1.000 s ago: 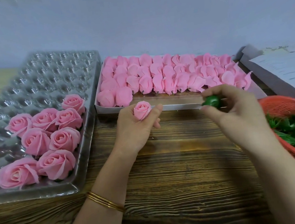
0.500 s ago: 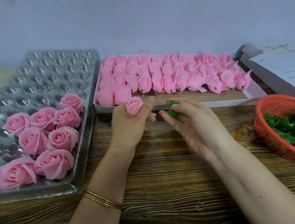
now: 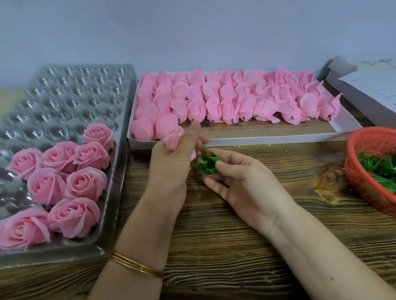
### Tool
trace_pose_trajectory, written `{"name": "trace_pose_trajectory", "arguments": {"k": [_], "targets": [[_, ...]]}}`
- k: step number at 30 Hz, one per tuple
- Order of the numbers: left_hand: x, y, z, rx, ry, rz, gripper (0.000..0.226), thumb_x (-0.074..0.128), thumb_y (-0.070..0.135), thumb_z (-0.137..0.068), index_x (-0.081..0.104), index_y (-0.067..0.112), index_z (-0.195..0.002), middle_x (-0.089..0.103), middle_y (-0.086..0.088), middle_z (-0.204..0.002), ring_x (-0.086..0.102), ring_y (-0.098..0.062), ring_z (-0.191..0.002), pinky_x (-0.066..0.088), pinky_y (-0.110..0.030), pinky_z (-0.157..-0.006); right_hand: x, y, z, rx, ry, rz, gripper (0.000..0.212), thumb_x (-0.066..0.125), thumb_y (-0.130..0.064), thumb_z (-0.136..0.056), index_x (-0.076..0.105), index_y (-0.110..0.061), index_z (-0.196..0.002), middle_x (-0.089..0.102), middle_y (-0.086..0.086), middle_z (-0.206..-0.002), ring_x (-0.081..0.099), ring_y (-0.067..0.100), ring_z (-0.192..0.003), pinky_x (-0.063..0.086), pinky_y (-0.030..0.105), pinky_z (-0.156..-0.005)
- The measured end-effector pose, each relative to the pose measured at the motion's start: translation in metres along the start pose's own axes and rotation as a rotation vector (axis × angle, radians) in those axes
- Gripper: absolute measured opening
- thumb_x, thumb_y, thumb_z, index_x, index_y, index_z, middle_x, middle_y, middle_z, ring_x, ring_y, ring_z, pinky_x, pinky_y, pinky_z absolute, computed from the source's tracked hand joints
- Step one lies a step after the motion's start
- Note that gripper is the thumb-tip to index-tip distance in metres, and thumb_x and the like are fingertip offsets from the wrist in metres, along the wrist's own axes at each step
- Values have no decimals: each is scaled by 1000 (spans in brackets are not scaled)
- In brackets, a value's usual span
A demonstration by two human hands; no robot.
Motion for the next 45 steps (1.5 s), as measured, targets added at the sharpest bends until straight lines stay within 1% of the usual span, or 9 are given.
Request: {"name": "trace_pose_trajectory", "arguments": {"k": [4,10,17,20,23,26,35,42,45], "targets": [[2,0,0,-38,-25,52,44,64,36,-90,66,24,-48,70,-5,-85,61,-21,-91,48,-50,-101,-1,2,1,6,-21,-51,33,44,8,-96,62,2,-124,71,14,-111,69,19,-100,57,24,-77],[-2,-4,-4,-80,-54,142,36,61,40,-91,57,19,-62,73,-2,-82,69,-15,-88,55,-32,-80,-4,1,4,-8,-37,-62,31,46,9,-96,63,1,-121,71,16,-110,70,20,-100,58,25,-77],[-5,-8,-11,-157,-25,240,43,59,43,-95,60,23,-57,74,-1,-81,72,-14,-90,51,-42,-98,-7,0,5,-78,39,41,27,51,8,-95,65,-2,-115,65,17,-105,66,21,-96,58,22,-75],[-3,-9,-10,-151,-63,233,41,60,44,-93,60,22,-59,74,-2,-80,72,-13,-87,52,-41,-94,-3,4,5,-120,44,83,29,52,10,-94,63,0,-118,67,18,-103,67,19,-94,56,24,-77],[0,-9,-9,-156,-89,241,35,66,49,-77,56,18,-66,73,-4,-80,72,-13,-85,55,-35,-84,1,8,5,-136,34,84,29,52,12,-93,61,1,-118,68,19,-102,68,20,-94,55,24,-78],[2,-10,-9,-157,-90,234,36,64,46,-84,58,19,-61,74,-4,-80,72,-13,-81,56,-32,-80,3,11,6,-145,4,68,30,51,15,-92,61,1,-115,70,15,-99,69,20,-94,56,23,-77],[1,-12,-9,-143,-171,193,34,67,53,-71,64,25,-52,74,-2,-84,71,-12,-82,54,-36,-84,4,12,3,-164,15,39,36,51,19,-90,59,4,-122,70,17,-103,67,26,-102,57,24,-81],[2,-14,-10,-139,-190,152,36,66,56,-73,63,25,-53,74,0,-85,71,-11,-84,53,-35,-79,3,12,4,-182,15,38,33,53,20,-87,62,3,-114,72,16,-94,69,24,-93,55,36,-94],[3,-14,-9,-143,-193,148,37,65,53,-75,62,23,-54,73,-1,-83,70,-12,-83,53,-39,-83,3,13,3,-194,24,47,33,54,21,-86,64,-1,-109,71,13,-92,67,24,-96,53,41,-98]]}}
Point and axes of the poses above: each hand's wrist, its own z-axis away from the middle knuckle, its own x-axis out of the palm, y = z × x, the point moved 2 cm from there along -z, towards the middle knuckle
